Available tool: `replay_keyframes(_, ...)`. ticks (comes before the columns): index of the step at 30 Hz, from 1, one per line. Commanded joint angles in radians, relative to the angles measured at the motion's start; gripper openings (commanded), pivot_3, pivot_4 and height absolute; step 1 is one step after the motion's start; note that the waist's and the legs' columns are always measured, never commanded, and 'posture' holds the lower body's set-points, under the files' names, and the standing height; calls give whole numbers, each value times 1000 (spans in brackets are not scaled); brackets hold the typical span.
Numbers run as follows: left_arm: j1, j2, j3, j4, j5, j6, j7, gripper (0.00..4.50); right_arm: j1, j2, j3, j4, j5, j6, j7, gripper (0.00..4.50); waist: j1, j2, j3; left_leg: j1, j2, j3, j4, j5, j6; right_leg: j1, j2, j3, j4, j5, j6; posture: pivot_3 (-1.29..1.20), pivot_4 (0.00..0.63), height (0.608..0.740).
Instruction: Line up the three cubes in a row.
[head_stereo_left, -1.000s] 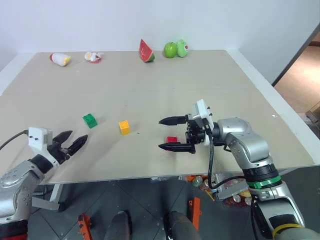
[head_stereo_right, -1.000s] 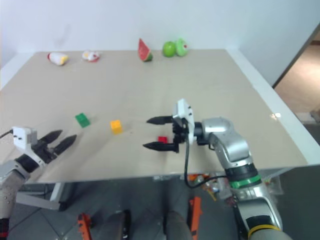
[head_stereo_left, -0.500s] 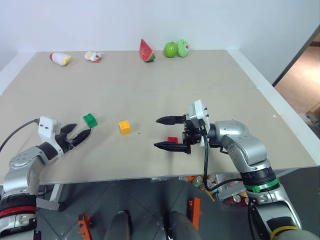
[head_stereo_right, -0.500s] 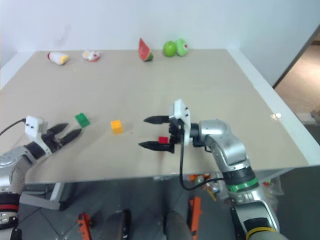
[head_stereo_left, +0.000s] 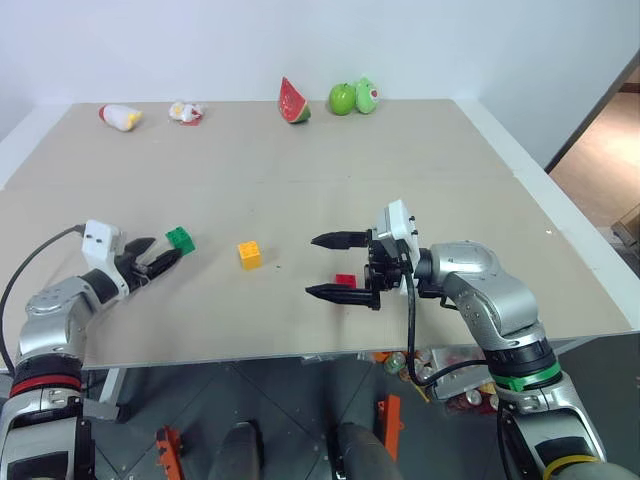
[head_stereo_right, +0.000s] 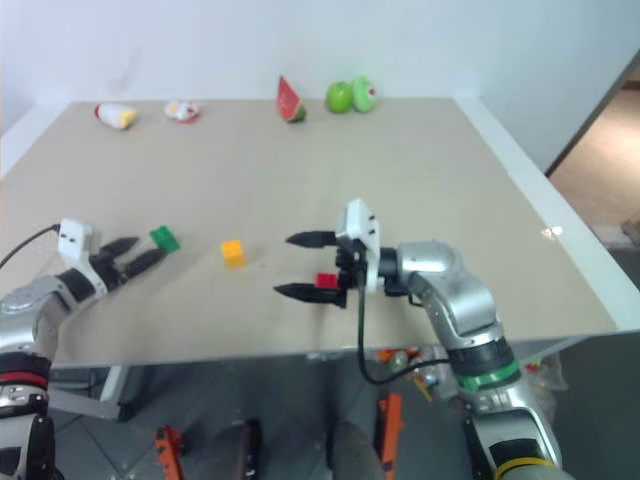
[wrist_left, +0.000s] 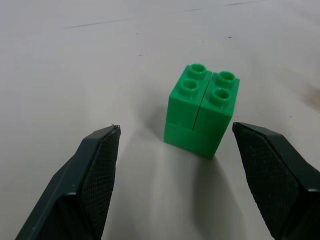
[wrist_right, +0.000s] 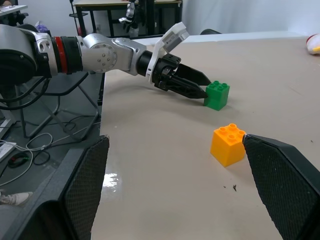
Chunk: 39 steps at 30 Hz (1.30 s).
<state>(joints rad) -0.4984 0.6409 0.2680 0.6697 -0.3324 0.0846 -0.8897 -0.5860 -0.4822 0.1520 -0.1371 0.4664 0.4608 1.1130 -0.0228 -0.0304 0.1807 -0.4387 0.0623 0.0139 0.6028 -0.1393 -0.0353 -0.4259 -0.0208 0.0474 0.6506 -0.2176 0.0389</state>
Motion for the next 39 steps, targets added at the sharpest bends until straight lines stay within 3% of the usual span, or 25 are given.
replay_keyframes(1,-36,20,-15,33,24,-44,-28,3710,-9,-3,-20,-52,25,3,-7,4424,0,0,0,0,0,0,0,0,0,0,0,0,0,0,0,0,150,740)
replay_keyframes(13,-186,14,-61,245,94,-140,-51,3710,-31,10,-22,-23,-3,-3,-58,4424,0,0,0,0,0,0,0,0,0,0,0,0,0,0,1,0,150,740)
replay_keyframes(25,-222,-8,-73,281,105,-164,-78,3710,-46,8,-34,2,-4,-23,-85,4424,0,0,0,-1,0,0,0,0,0,0,1,0,0,2,4,0,150,740)
replay_keyframes(33,-205,-5,-67,277,103,-178,-108,1304,-51,5,-38,18,-6,-31,-92,4500,0,0,0,-1,0,0,0,0,0,0,1,0,0,2,4,0,150,740)
replay_keyframes(39,-174,-3,-105,198,133,-227,-143,1308,-59,1,-41,37,-15,-46,-89,4500,0,0,0,-1,0,0,0,0,0,0,1,0,0,2,5,0,150,740)
